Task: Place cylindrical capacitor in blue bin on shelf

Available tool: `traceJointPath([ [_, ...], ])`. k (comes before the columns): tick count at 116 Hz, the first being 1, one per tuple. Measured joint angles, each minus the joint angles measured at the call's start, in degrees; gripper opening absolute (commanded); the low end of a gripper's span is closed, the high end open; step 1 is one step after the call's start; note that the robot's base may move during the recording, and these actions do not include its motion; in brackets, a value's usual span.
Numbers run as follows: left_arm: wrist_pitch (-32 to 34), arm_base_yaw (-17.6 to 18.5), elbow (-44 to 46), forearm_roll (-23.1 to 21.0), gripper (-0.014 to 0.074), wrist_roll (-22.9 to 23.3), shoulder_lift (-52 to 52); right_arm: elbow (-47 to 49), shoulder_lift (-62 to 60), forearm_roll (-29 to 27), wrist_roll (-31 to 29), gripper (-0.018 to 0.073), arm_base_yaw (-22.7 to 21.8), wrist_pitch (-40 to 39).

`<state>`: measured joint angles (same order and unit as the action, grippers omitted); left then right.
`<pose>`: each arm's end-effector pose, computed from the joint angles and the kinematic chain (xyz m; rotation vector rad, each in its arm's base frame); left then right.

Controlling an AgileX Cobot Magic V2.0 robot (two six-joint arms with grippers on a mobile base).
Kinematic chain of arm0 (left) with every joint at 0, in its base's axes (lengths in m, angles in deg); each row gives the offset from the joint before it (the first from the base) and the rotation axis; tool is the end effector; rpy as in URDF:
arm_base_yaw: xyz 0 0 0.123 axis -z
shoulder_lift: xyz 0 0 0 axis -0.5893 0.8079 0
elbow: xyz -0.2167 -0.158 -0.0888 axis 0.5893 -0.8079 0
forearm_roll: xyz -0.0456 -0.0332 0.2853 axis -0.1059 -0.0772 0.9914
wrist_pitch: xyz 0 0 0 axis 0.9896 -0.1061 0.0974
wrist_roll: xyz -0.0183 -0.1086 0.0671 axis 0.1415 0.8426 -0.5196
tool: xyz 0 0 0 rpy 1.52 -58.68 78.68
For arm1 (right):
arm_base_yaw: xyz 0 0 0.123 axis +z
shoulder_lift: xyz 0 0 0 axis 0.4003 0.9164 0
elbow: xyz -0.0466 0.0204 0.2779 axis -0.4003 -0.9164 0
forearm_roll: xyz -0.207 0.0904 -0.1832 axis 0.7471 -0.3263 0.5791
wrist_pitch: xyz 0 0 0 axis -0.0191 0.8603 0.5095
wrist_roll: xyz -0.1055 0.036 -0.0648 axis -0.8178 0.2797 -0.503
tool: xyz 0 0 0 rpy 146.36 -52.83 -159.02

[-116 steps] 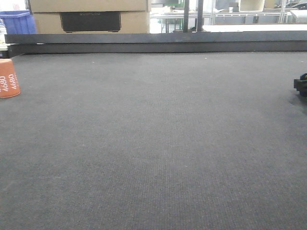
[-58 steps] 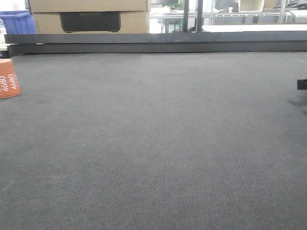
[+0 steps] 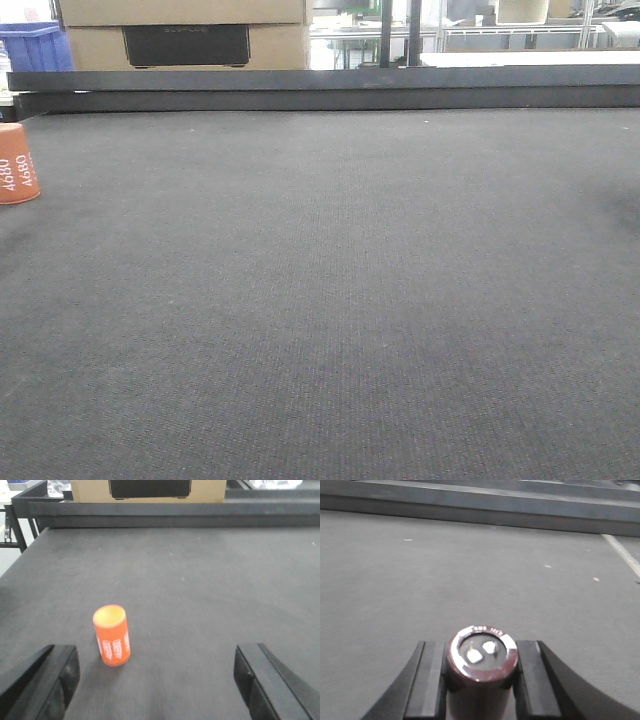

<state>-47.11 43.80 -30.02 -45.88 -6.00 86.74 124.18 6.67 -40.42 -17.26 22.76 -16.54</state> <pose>0.2992 -0.0408 0.2788 0.1335 1.7914 -0.0915 0.3717 -0.0061 0.2512 -0.0187 1.8692 -0.0416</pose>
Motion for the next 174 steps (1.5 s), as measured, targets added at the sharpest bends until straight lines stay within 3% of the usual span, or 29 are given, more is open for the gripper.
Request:
traceJointPath([
  [29,22.7,-5.5,0.3,-2.1,0.0529,0.0,18.9,0.0,-7.9,0.1,0.0,-0.0167,5.2,5.6],
  [49,29.1,-5.6,5.2,-2.1,0.0529,0.0,30.1,0.0,-11.2,0.0,0.0,-0.0167,7.2,7.8],
  [99,31.2,-5.6,17.1,-2.1,0.0529,0.0,47.6,0.0,-12.4,-0.2,0.0,-0.0167,8.4,9.3],
  [123,31.2,-5.6,18.3,-5.4,0.0529,0.2,52.3,0.0,-12.4,-0.3,0.0,-0.0167,8.4,9.4],
  [174,30.8,-5.6,24.8,-5.9,0.0529,0.2,57.1,0.0,-12.4,-0.3,0.0,-0.0167,8.4,9.4],
])
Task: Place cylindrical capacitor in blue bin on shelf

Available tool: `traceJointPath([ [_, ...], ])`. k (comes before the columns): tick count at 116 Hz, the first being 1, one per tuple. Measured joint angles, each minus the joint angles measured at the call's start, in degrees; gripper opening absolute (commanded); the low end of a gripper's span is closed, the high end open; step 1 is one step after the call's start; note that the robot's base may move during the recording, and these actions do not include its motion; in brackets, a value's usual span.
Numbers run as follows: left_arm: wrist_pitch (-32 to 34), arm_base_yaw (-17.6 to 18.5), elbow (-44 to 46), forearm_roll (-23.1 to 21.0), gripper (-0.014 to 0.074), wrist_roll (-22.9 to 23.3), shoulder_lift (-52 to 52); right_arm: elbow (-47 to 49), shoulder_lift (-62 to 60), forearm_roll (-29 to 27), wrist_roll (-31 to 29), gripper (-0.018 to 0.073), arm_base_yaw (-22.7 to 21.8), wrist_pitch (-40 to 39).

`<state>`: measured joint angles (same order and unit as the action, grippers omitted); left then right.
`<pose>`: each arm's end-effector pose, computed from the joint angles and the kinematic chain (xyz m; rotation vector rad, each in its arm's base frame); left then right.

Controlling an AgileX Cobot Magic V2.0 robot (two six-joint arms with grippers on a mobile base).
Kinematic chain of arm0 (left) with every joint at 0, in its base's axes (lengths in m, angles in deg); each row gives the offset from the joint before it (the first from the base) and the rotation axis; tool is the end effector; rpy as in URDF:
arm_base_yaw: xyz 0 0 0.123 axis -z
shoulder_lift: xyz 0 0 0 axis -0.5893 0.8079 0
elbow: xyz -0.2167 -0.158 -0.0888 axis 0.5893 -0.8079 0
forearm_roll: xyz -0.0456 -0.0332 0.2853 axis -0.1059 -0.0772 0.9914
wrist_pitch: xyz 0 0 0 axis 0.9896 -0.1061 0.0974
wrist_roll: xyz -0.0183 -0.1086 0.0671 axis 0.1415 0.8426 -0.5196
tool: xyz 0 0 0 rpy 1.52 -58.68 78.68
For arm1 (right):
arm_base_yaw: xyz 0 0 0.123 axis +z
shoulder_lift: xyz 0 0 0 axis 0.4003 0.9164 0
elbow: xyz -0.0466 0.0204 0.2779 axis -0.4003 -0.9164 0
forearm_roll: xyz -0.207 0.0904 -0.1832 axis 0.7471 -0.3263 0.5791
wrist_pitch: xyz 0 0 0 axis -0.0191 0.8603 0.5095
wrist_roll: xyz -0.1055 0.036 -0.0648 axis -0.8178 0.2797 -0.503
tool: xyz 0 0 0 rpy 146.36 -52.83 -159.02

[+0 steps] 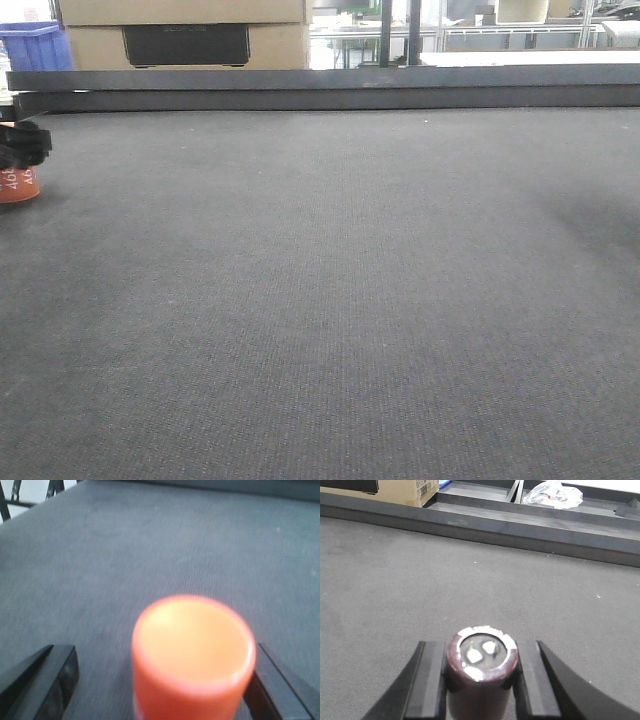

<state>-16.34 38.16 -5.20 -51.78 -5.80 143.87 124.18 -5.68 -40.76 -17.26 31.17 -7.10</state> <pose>0.4839 -0.0121 0.1048 -0.0698 1.8220 -0.0467 0.3294 0.0437 0.3068 -0.1490 1.8127 0.0705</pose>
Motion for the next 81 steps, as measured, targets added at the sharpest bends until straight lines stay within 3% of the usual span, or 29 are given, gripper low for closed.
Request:
traceJointPath([
  [27,-2.5,0.0,3.6,-0.1,0.048,0.0,2.3,0.0,0.0,0.0,0.0,-0.0167,0.0,0.0],
  [39,-3.7,0.0,3.6,-0.1,0.0336,0.0,2.7,0.0,0.0,0.0,0.0,-0.0167,0.0,0.0],
  [52,-3.9,0.0,3.7,-0.1,0.0067,0.0,2.7,0.0,0.0,0.0,0.0,-0.0167,0.0,0.0],
  [64,-5.2,0.0,3.7,-0.1,-0.011,0.0,2.1,0.0,0.0,0.0,0.0,-0.0167,0.0,0.0],
  [81,-12.1,0.0,3.7,-0.1,-0.0111,0.0,-1.7,0.0,0.0,0.0,0.0,-0.0167,0.0,0.0],
])
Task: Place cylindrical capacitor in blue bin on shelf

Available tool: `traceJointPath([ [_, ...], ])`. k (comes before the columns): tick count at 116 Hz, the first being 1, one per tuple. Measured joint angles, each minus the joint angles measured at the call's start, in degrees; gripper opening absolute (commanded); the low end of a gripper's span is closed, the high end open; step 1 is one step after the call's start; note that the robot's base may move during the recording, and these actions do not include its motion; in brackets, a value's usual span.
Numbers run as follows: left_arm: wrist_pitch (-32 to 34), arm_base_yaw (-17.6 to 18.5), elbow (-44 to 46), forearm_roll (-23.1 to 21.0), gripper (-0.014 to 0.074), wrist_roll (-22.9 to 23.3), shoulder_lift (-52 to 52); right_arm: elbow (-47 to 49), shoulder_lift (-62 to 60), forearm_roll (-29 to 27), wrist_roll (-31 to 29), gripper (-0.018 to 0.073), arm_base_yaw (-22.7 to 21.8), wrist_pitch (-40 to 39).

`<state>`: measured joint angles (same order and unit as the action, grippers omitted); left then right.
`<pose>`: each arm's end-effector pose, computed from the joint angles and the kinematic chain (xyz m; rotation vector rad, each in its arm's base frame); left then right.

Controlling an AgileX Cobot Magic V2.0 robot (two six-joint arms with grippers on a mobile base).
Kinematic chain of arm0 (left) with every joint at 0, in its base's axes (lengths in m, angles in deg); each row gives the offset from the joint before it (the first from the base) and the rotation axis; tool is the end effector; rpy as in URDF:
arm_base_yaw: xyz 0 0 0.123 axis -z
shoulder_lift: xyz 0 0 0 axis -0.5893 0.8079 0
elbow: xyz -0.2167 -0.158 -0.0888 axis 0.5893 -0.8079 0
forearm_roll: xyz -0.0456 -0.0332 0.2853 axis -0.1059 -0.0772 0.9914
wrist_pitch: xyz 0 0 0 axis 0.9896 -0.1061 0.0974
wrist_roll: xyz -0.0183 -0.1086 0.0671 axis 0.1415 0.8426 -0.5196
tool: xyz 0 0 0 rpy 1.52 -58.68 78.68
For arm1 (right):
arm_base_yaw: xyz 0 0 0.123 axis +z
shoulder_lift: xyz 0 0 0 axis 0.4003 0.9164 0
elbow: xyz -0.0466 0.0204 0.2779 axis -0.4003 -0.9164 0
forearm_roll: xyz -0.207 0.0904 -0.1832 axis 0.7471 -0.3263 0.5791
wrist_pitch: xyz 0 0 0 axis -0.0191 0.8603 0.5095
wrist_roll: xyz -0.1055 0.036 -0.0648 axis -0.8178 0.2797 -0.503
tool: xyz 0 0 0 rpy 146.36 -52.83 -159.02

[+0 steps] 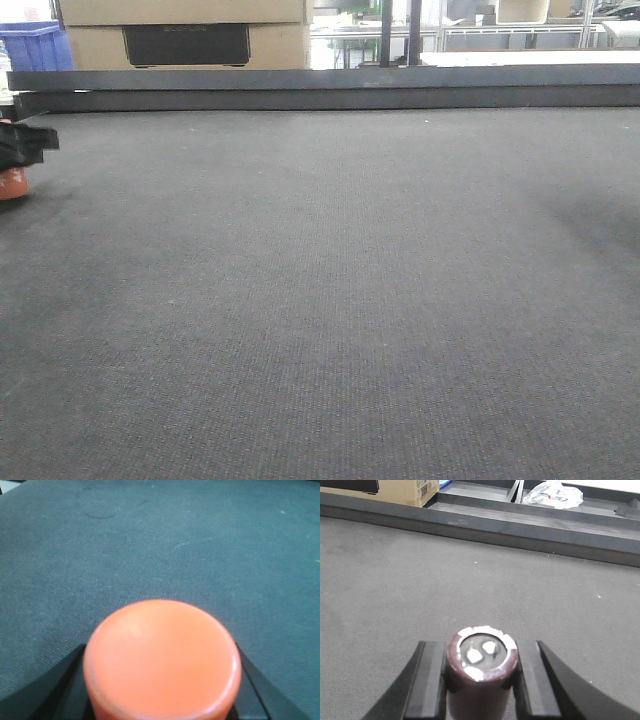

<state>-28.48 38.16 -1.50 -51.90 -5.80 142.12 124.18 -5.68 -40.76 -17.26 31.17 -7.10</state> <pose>0.4918 -0.0138 0.1149 -0.0723 1.9388 -0.0562 0.3294 0.0437 0.3068 -0.1490 1.8127 0.0705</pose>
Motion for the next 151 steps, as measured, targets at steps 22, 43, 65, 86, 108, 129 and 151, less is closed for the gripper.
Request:
traceJointPath([
  [22,-12.2,0.0,0.0,2.2,-0.0111,0.1,-10.8,0.1,0.0,-0.1,0.0,-0.0167,0.0,1.8],
  [43,-28.1,0.2,1.0,5.2,-0.0111,0.1,-22.5,4.0,0.0,-0.8,0.0,-0.0157,0.0,11.6],
  [65,-43.1,3.7,2.3,6.0,-0.0111,-1.7,-34.3,10.0,0.0,-0.5,0.0,-0.0157,-1.4,21.2],
  [86,-52.5,8.9,2.3,6.1,-0.0111,-2.7,-43.6,11.4,-0.9,0.2,0.0,-0.0157,-3.3,27.6],
  [108,-60.5,11.6,2.4,6.0,-0.0111,-2.9,-52.0,11.4,-5.5,0.2,0.0,-0.0157,-2.7,31.2],
  [129,-65.3,11.7,2.4,5.7,-0.0111,-3.1,-58.8,11.5,-12.2,0.2,0.0,-0.0157,-1.5,32.5],
  [151,-68.3,11.7,2.2,5.7,-0.0111,-3.1,-63.6,11.6,-17.9,0.2,0.0,-0.0162,-0.6,34.8],
])
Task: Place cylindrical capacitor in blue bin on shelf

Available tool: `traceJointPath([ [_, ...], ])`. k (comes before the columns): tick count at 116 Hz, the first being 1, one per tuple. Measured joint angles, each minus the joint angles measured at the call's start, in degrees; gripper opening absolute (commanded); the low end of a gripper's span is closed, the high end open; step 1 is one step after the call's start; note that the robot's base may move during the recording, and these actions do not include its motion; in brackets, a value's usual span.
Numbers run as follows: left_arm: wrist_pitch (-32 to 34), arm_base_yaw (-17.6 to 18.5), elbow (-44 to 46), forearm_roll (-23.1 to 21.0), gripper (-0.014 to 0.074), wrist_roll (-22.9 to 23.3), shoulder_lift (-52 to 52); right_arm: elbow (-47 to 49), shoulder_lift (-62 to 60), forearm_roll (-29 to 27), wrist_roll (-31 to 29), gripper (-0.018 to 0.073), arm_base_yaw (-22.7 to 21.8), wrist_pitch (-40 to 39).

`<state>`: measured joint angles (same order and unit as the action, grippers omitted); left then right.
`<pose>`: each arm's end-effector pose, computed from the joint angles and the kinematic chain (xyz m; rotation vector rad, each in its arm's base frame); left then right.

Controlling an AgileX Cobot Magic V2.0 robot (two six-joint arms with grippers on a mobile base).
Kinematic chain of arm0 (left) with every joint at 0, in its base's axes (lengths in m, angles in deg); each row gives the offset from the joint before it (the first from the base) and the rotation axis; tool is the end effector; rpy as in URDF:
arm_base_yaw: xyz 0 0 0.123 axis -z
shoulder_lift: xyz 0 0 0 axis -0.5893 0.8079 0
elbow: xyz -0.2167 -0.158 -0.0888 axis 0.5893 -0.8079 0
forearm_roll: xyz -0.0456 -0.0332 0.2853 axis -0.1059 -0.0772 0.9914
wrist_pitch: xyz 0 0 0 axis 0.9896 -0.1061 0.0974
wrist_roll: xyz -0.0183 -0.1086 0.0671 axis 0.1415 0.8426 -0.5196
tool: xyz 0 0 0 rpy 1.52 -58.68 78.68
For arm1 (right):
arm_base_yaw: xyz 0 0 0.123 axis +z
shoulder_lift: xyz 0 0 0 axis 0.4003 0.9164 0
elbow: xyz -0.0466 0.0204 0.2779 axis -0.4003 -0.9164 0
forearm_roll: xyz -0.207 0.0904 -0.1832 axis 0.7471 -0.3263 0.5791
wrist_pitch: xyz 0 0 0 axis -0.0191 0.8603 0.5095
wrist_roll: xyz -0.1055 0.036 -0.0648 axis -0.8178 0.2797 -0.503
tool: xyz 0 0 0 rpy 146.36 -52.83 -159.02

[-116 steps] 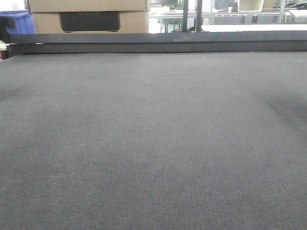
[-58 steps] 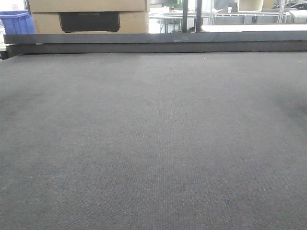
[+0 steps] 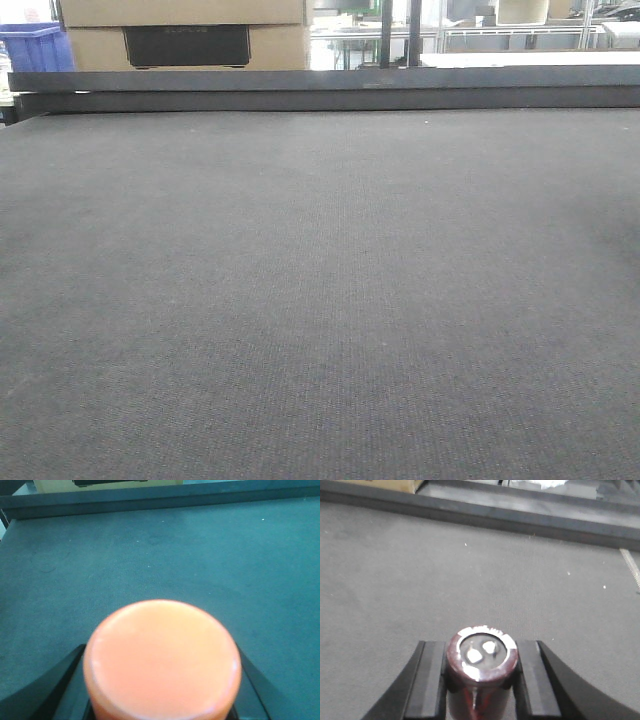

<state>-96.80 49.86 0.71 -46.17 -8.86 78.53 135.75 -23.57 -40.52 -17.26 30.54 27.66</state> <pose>0.2384 -0.0553 0.4318 0.2701 1.9656 -0.1027 0.2377 0.0313 0.4059 -0.1678 1.9037 0.0709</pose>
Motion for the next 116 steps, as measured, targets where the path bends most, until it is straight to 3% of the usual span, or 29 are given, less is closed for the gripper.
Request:
traceJointPath([
  [47,1.3,0.0,-5.8,0.2,-0.0111,0.0,-2.2,0.0,-3.3,0.0,0.0,-0.0162,0.0,1.1],
  [116,2.5,0.0,-6.2,0.2,-0.0111,0.0,-2.2,0.0,-3.3,0.0,0.0,-0.0162,0.0,1.2],
])
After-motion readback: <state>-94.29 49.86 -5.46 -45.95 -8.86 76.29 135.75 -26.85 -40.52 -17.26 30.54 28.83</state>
